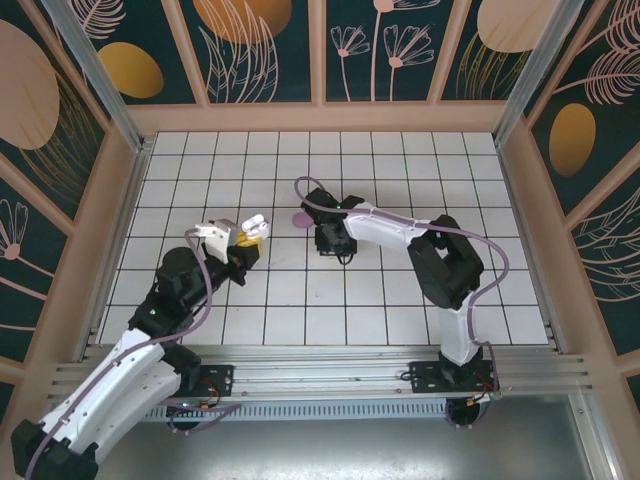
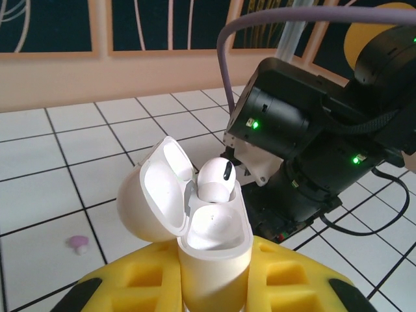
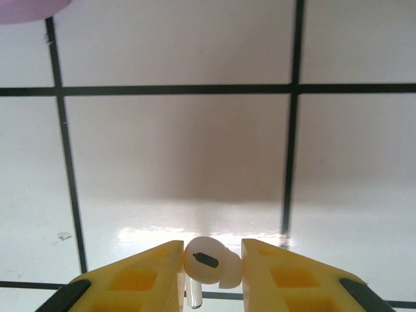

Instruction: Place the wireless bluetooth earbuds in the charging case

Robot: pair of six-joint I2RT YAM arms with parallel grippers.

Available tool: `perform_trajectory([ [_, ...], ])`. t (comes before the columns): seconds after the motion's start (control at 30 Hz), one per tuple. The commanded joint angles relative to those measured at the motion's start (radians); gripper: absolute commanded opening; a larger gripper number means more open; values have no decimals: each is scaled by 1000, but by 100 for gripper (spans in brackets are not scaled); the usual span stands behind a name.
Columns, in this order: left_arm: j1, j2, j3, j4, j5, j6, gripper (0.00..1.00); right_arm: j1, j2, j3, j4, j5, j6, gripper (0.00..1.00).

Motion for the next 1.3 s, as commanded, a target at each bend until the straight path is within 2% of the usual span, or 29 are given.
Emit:
perform_trajectory([
  [0.0, 2, 53, -18, 188, 60, -33, 0, -20, -43, -42, 41, 13, -69, 28],
  [0.33, 1, 267, 35, 340, 166, -37, 0, -89, -62, -129, 122, -43, -127, 28],
  [0.87, 2, 332, 46, 359, 181, -13, 0, -115, -56, -142, 148, -89, -133, 29],
  [1.27, 1, 373, 42, 460, 262, 7, 0, -103, -303, -93, 85, 68, -104, 28],
])
